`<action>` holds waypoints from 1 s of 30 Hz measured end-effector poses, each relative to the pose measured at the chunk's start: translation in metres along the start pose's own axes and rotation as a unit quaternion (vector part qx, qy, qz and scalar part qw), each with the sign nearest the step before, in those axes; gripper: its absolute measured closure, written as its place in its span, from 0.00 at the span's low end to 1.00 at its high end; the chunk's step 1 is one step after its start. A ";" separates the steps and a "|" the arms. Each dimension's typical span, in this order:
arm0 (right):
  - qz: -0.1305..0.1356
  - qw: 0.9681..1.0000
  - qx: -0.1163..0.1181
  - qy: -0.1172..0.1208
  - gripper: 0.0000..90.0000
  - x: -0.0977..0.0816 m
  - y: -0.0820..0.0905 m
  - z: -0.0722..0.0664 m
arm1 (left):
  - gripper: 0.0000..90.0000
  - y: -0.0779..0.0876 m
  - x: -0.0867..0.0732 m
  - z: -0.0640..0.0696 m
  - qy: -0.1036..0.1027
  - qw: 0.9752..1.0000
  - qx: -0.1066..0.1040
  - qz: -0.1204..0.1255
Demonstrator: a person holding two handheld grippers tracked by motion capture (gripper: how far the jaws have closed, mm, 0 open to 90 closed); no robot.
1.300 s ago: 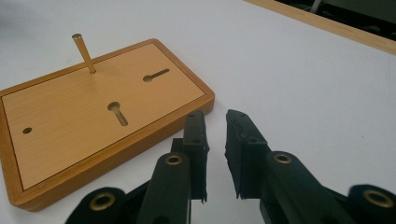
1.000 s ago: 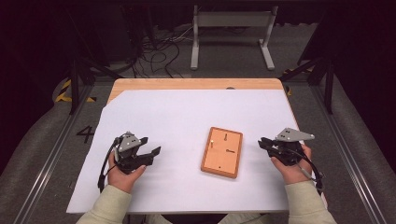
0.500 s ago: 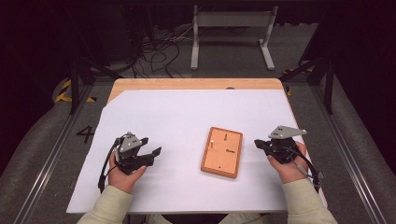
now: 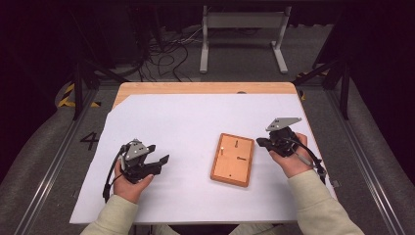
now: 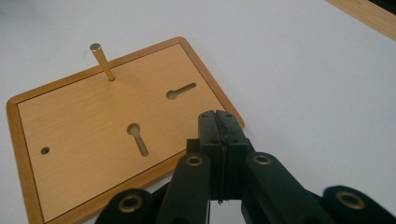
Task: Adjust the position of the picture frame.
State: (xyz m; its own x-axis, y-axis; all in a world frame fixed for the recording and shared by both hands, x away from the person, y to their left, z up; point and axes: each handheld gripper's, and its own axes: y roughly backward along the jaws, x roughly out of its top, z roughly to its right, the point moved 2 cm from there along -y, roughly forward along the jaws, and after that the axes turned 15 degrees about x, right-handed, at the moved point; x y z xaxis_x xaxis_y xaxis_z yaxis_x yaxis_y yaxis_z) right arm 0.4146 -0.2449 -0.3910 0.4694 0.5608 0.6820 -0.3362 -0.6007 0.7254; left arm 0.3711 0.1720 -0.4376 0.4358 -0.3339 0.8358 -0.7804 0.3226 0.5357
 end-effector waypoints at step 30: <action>-0.110 0.986 -0.055 -0.112 1.00 0.013 -0.053 0.043 | 0.40 -0.002 -0.002 0.000 -0.004 1.000 -0.004 -0.004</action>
State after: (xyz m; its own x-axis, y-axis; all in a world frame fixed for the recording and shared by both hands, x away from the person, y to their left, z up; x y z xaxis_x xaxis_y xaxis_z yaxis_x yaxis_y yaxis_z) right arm 0.4737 -0.2299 -0.4247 0.7052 0.5239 0.4777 -0.2871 -0.4051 0.8680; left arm 0.3716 0.1719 -0.4399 0.4383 -0.3426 0.8310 -0.7736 0.3269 0.5428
